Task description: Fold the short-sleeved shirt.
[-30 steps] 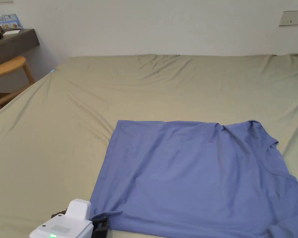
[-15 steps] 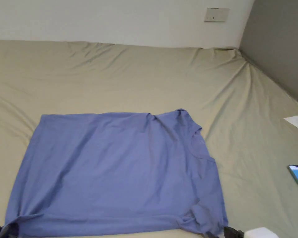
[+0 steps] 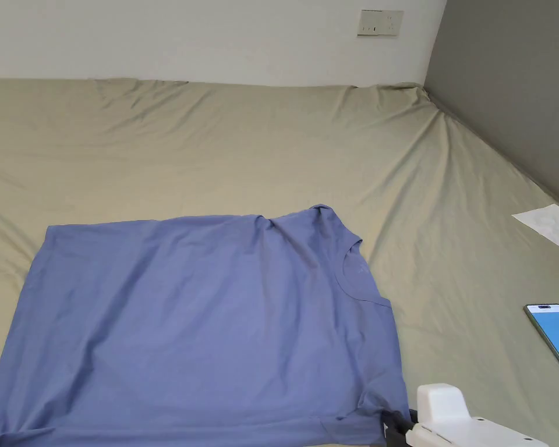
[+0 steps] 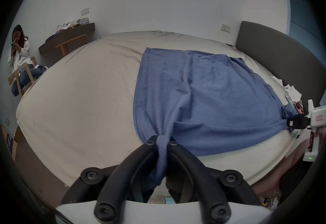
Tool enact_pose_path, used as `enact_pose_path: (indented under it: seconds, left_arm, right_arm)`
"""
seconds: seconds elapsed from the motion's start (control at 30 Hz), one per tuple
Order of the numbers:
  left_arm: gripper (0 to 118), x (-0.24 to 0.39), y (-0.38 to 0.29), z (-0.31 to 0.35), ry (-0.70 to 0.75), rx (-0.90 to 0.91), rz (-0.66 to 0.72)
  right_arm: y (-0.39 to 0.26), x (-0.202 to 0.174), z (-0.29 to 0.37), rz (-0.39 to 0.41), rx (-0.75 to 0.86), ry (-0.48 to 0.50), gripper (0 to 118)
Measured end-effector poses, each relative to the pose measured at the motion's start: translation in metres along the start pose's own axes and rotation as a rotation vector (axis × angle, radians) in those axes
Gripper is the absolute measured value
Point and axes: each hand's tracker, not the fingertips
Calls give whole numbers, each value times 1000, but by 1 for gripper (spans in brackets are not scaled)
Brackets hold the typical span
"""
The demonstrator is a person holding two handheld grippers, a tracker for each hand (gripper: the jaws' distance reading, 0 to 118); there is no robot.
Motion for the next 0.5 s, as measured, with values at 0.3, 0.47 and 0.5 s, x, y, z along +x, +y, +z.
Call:
enact_pose_path:
  seconds: [0.3, 0.47, 0.5]
  left_arm:
    - [5, -9, 41, 25, -44, 61, 35]
    - [4, -12, 116, -1, -61, 100, 57]
    - [4, -13, 128, -11, -58, 97, 57]
  right_arm:
    - [58, -9, 60, 88, 176, 28, 14]
    - [152, -15, 33, 155, 157, 34, 14]
    - [168, -16, 19, 194, 129, 25, 14]
